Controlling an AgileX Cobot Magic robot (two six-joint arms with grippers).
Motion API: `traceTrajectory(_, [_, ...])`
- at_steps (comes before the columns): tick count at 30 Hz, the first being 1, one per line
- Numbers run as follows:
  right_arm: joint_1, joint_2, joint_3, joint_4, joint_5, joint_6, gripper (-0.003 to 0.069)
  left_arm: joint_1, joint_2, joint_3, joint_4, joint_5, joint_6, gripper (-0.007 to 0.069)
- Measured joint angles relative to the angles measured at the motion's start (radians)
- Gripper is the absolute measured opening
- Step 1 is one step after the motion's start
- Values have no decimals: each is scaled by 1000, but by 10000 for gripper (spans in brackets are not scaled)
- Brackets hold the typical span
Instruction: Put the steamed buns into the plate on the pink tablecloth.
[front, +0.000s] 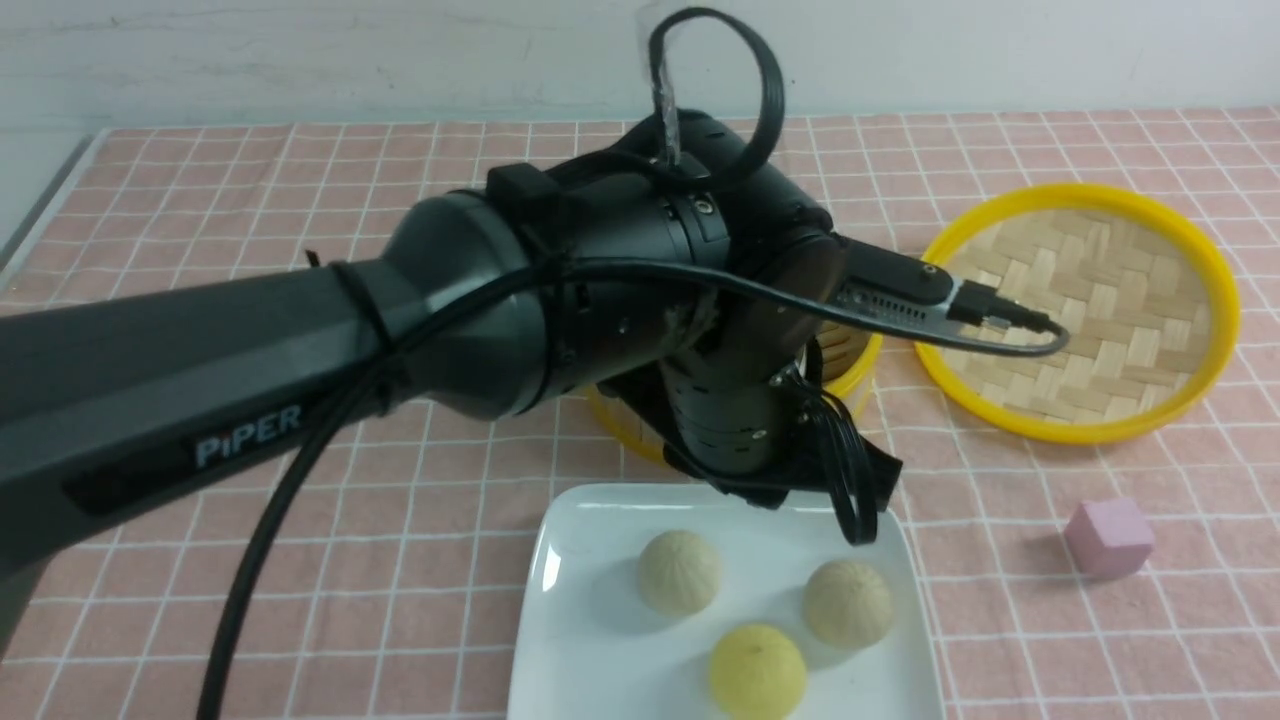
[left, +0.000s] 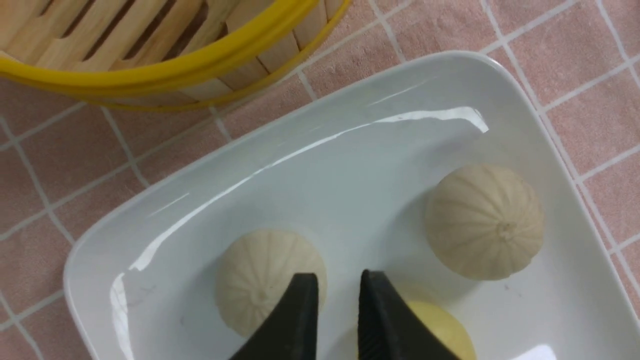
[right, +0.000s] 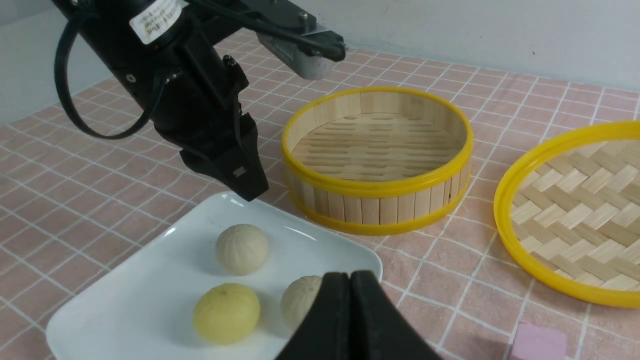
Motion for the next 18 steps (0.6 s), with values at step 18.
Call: traceTrajectory(18, [-301,-172,305,-104,-98,0,6,0,-41,0,78,-3,-91,72])
